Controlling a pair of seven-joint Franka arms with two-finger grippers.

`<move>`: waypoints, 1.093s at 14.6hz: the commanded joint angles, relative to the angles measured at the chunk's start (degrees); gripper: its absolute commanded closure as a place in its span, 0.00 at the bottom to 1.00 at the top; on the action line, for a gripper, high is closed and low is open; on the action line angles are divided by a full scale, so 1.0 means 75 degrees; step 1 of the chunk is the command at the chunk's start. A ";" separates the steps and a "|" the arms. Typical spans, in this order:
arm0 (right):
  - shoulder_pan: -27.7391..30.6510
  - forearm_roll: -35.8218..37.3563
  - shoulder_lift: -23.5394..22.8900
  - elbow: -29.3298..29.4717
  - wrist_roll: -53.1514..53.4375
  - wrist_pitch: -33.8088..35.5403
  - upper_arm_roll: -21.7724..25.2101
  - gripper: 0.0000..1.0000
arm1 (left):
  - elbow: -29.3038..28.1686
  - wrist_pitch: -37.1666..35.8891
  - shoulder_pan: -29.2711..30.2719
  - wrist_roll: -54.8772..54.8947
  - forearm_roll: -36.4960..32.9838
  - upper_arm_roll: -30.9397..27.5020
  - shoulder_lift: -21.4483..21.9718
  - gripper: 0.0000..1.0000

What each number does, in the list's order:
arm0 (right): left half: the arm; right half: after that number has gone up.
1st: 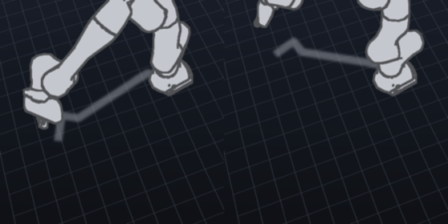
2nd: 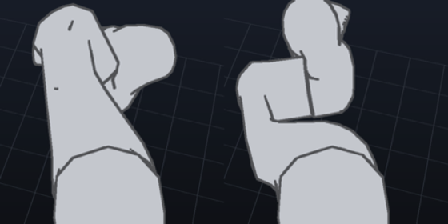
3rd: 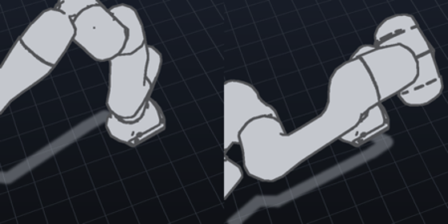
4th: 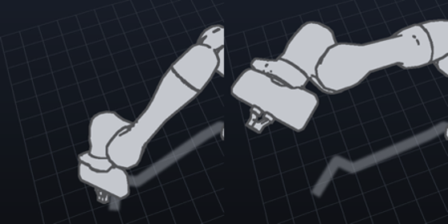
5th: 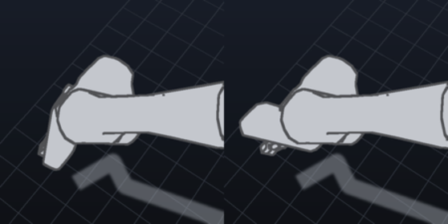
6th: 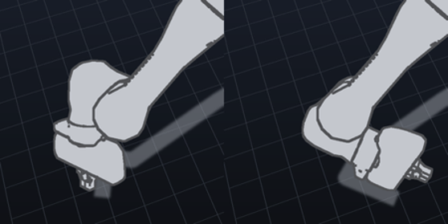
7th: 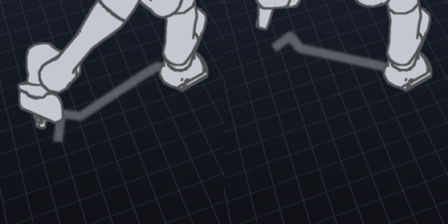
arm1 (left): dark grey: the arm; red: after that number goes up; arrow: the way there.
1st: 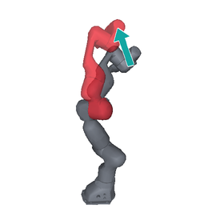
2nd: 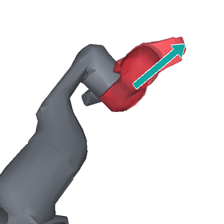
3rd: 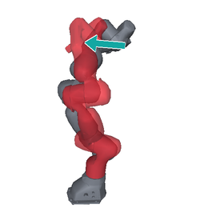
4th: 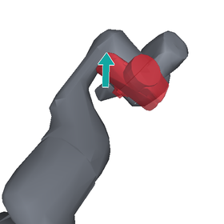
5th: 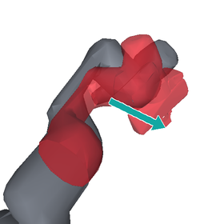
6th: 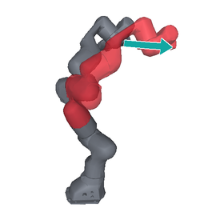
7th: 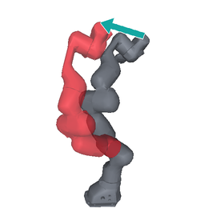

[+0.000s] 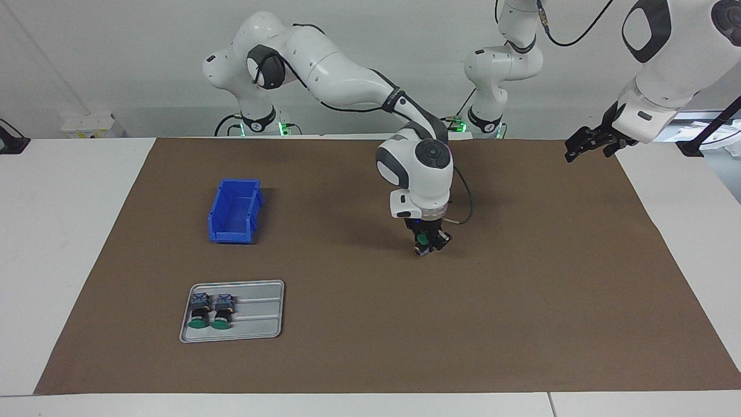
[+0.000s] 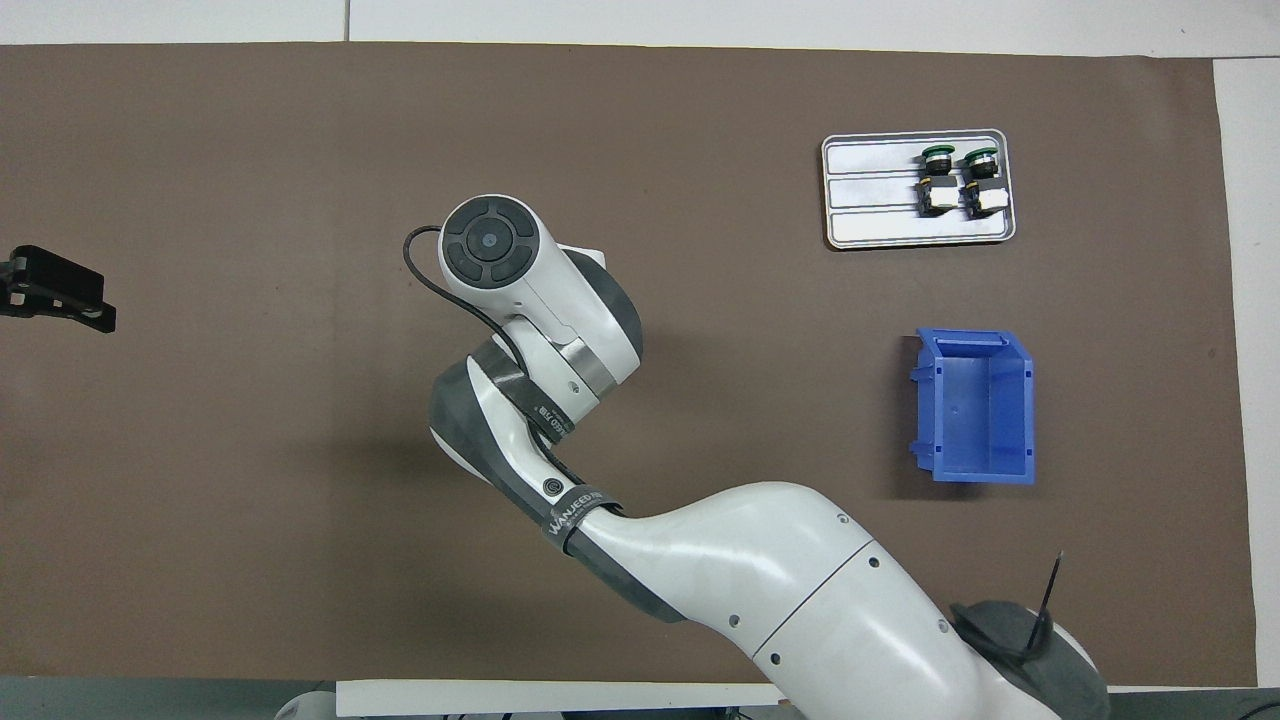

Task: Place and press button with both arms
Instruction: 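Carry the green button to the blue bin with the right gripper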

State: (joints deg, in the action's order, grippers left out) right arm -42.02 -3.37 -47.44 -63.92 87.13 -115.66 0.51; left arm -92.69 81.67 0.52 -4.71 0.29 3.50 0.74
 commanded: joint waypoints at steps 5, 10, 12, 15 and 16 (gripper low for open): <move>0.0807 -0.0078 0.1576 -0.0511 -0.2624 0.1859 -0.0033 1.00 | -0.0121 -0.0049 0.0048 0.0007 -0.0133 0.0037 0.0148 0.00; 0.2189 -0.0102 0.4971 -0.4699 -0.6373 0.1513 -0.0033 1.00 | -0.0121 -0.0049 0.0048 -0.0005 -0.0133 0.0037 0.0148 0.00; 0.2693 -0.0102 0.5993 -0.6084 -0.7673 0.1185 -0.0021 1.00 | -0.0121 -0.0061 0.0048 -0.0005 -0.0133 0.0037 0.0148 0.00; 0.3513 -0.0055 0.6980 -0.7167 -0.9538 0.1054 -0.0009 1.00 | -0.0121 -0.0049 0.0059 0.0007 -0.0133 0.0037 0.0148 0.00; 0.3852 -0.0043 0.7133 -0.7355 -1.0205 0.1054 -0.0009 1.00 | -0.0121 -0.0049 0.0060 0.0007 -0.0133 0.0037 0.0148 0.00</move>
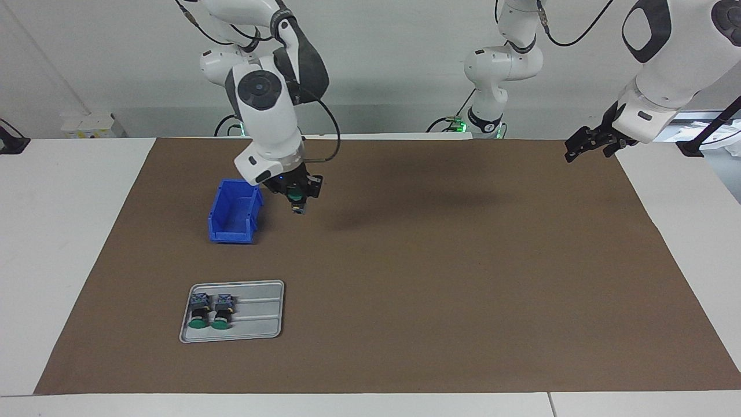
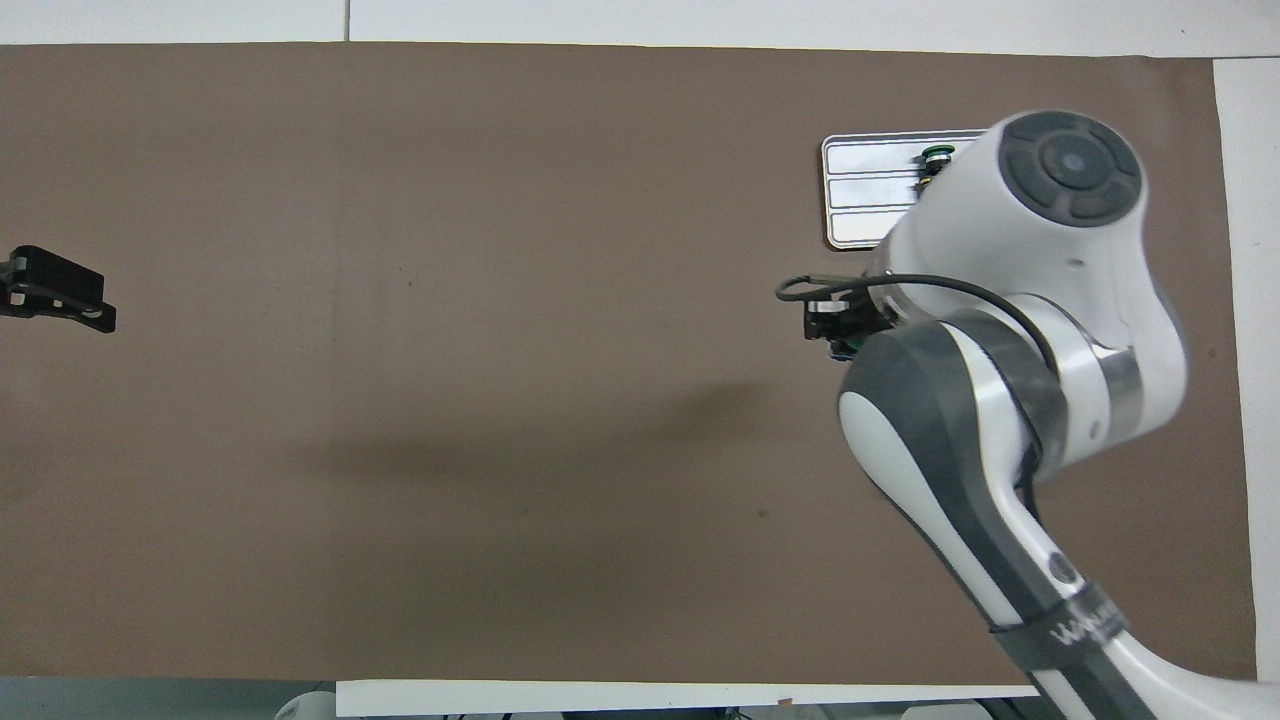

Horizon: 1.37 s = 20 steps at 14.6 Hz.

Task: Place and press button with both arms
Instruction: 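Carry the green button to the blue bin with the right gripper, then lower the green button into the blue bin with the right gripper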

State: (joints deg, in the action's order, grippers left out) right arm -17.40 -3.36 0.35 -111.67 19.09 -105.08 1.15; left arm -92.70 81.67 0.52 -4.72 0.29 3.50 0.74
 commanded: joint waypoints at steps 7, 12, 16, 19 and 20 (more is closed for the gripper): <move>0.1580 0.0342 0.0809 -0.1621 -0.2840 -0.0930 -0.0083 1.00 | -0.0121 -0.0049 0.0060 0.0008 -0.0132 0.0037 0.0148 0.00; 0.1886 0.0366 0.0680 -0.2194 -0.2721 -0.1502 -0.0094 1.00 | -0.0121 -0.0049 0.0048 -0.0003 -0.0132 0.0037 0.0148 0.00; 0.1909 0.0378 0.0610 -0.2442 -0.2663 -0.1633 -0.0094 1.00 | -0.0121 -0.0049 0.0048 0.0008 -0.0132 0.0037 0.0148 0.00; 0.1921 0.0389 0.0551 -0.2606 -0.2698 -0.1821 -0.0094 1.00 | -0.0121 -0.0049 0.0048 0.0008 -0.0132 0.0037 0.0148 0.00; 0.1933 0.0424 0.0539 -0.2711 -0.2721 -0.1914 -0.0094 1.00 | -0.0121 -0.0049 0.0048 0.0008 -0.0132 0.0037 0.0148 0.00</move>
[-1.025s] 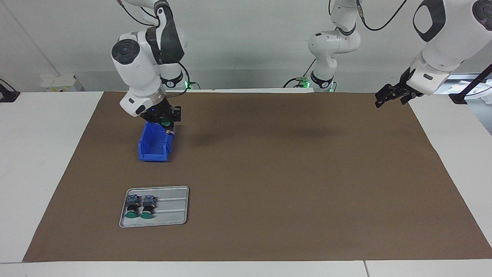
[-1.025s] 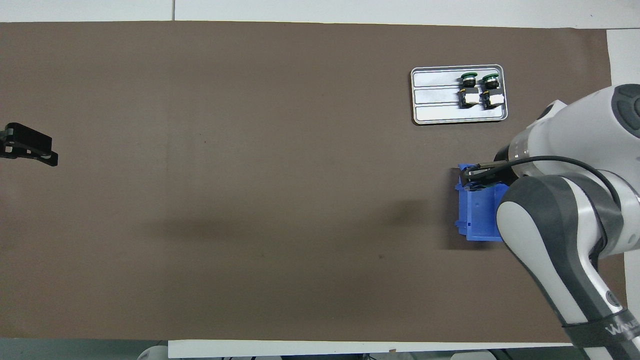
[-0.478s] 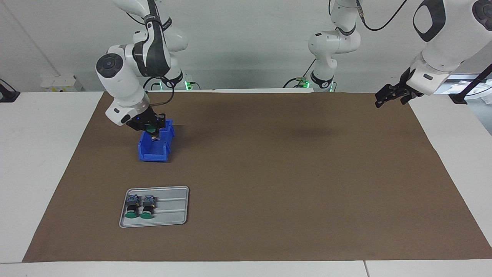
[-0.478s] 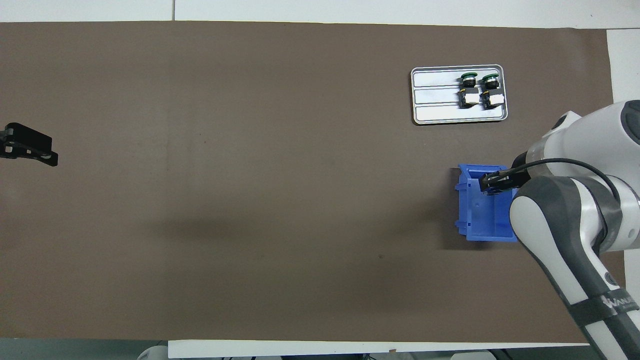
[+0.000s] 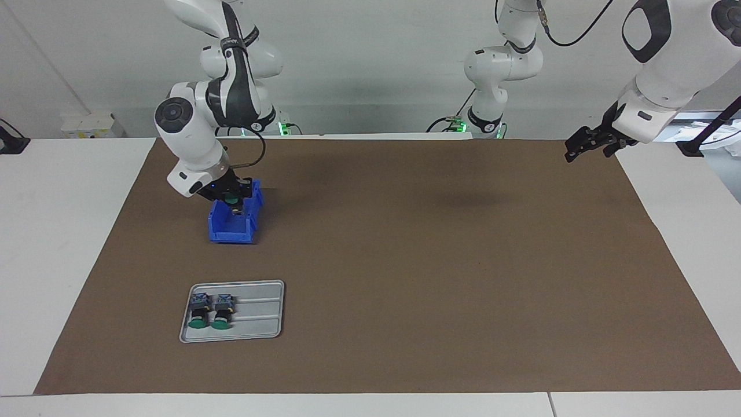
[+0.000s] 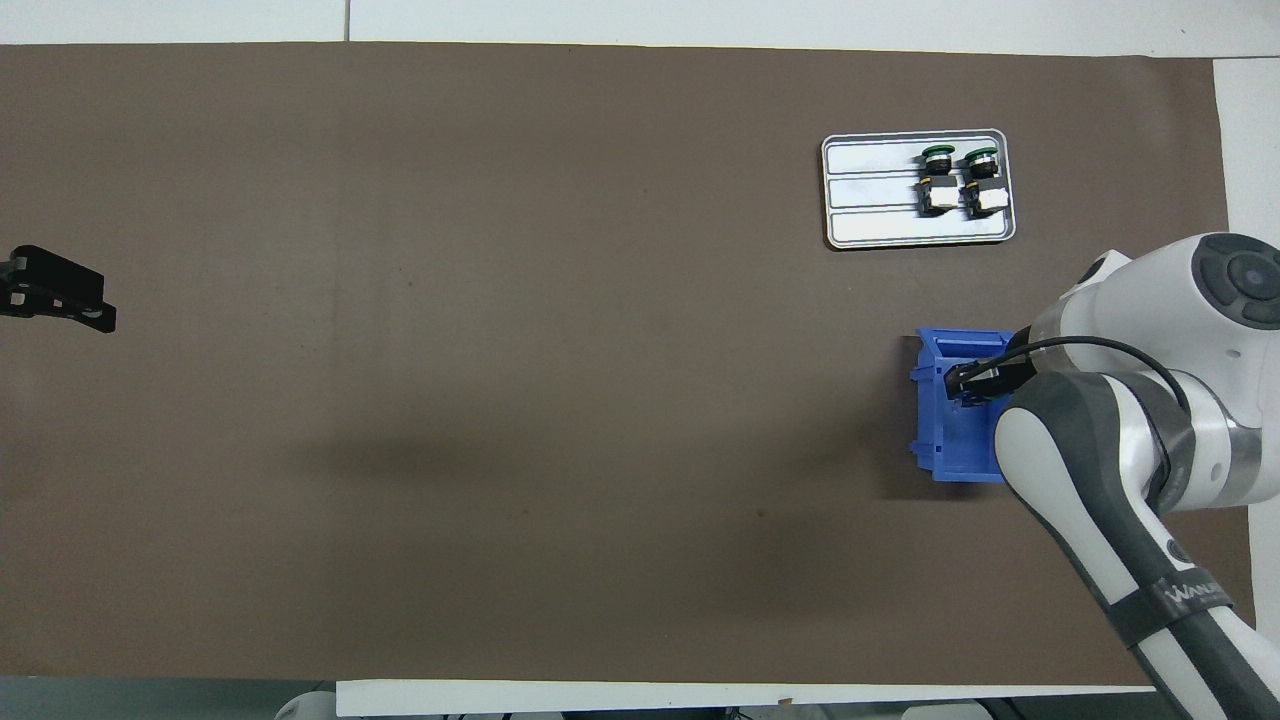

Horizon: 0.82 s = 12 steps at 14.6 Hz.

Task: Place and press button with both arms
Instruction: 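Lower the green button into the blue bin with the right gripper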

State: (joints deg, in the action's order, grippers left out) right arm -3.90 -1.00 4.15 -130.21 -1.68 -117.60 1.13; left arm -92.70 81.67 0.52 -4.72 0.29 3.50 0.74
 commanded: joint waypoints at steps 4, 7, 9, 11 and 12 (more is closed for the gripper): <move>0.0144 0.0203 0.0068 -0.0509 -0.0022 -0.0551 -0.0081 1.00 | -0.0110 -0.0050 -0.0010 0.0009 -0.0132 0.0037 0.0148 0.00; 0.0168 0.0203 0.0092 -0.0579 -0.0022 -0.0644 -0.0081 1.00 | -0.0121 -0.0049 0.0036 0.0126 -0.0132 0.0049 0.0148 0.00; 0.0285 0.0203 0.0115 -0.0650 -0.0022 -0.0727 -0.0081 0.98 | -0.0133 -0.0049 0.0048 0.0254 -0.0132 0.0049 0.0159 0.00; 0.0273 0.0203 0.0115 -0.0662 0.0037 -0.0703 -0.0081 0.92 | -0.0133 -0.0038 0.0059 0.0594 -0.0132 0.0037 0.0148 0.00; 0.0285 0.0203 0.0115 -0.0662 0.0037 -0.0703 -0.0081 0.86 | -0.0133 -0.0037 0.0059 0.0606 -0.0132 0.0037 0.0159 0.00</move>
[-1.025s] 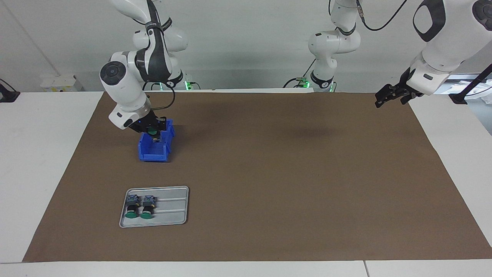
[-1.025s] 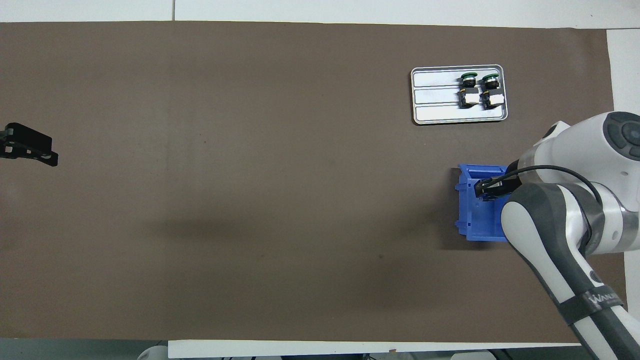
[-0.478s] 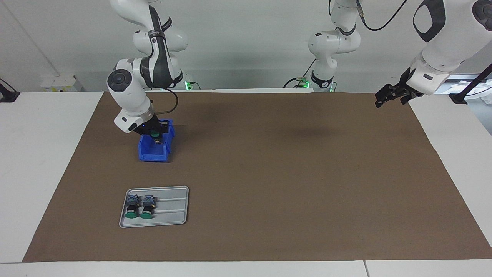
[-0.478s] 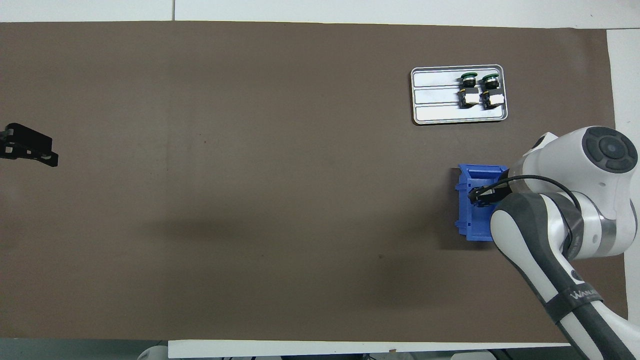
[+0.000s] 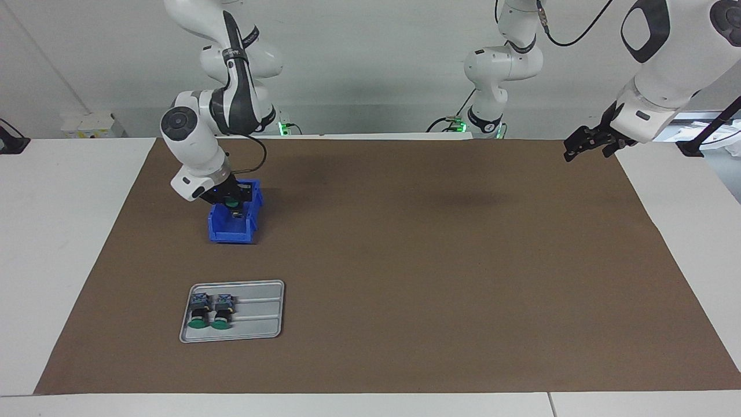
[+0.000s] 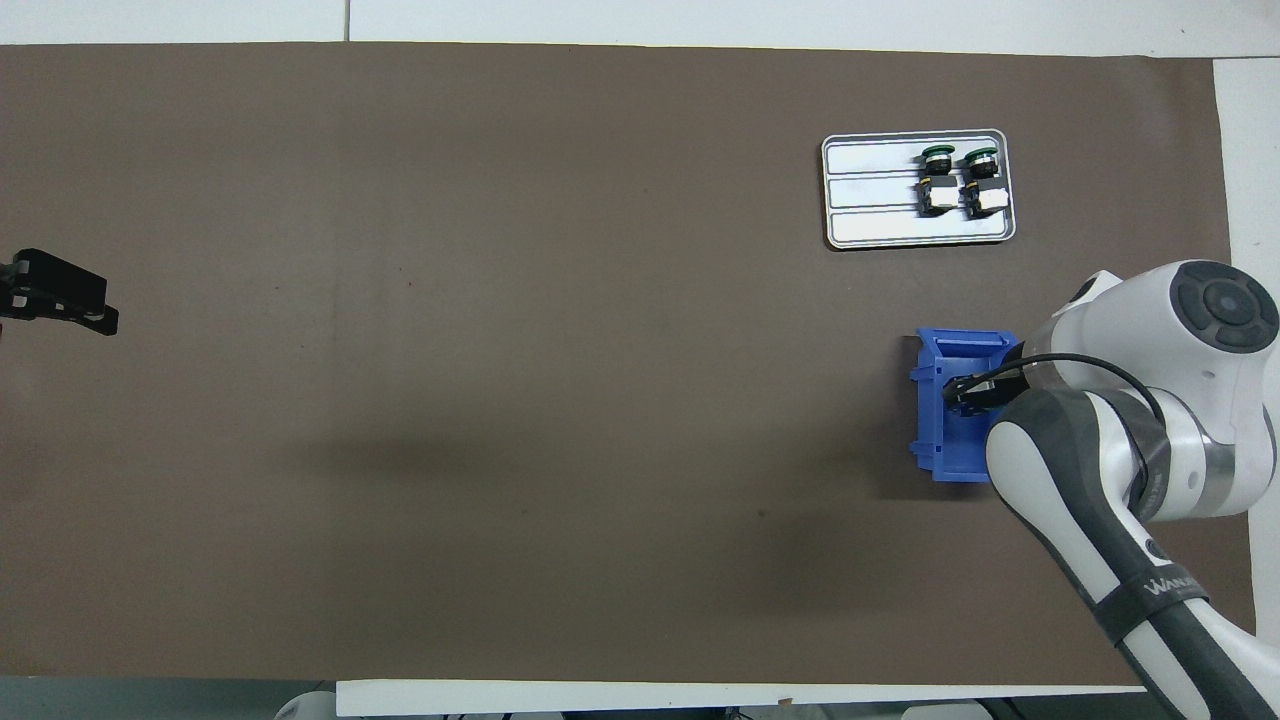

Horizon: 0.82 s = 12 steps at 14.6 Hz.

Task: Place and press button with both arms
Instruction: 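Lower the green button into the blue bin with the right gripper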

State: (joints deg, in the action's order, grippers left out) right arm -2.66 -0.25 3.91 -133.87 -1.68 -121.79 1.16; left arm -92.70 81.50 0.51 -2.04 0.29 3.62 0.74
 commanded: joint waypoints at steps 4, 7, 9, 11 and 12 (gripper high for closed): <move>0.0120 0.0104 0.0146 -0.0175 0.0037 -0.0132 -0.0084 0.74 | -0.0132 0.0112 0.0271 0.0237 -0.0132 0.0021 0.0147 0.00; 0.0108 0.0104 0.0146 -0.0163 0.0037 -0.0121 -0.0084 0.60 | -0.0167 0.0195 0.0271 0.0260 -0.0132 0.0021 0.0147 0.00; 0.0108 0.0104 0.0146 -0.0163 0.0037 -0.0109 -0.0084 0.60 | -0.0167 0.0184 0.0260 0.0190 -0.0132 0.0033 0.0147 0.00; 0.0120 0.0104 0.0146 -0.0151 0.0037 -0.0097 -0.0084 0.60 | -0.0167 0.0183 0.0260 0.0190 -0.0132 0.0021 0.0147 0.00; 0.0120 0.0104 0.0146 -0.0151 0.0037 -0.0097 -0.0084 0.60 | -0.0167 0.0195 0.0271 0.0190 -0.0132 0.0021 0.0147 0.00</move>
State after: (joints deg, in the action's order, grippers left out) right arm -2.61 -0.25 3.92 -133.95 -1.68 -121.80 1.15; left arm -92.70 81.92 2.16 -1.00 0.25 3.53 0.74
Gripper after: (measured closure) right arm 0.595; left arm 0.000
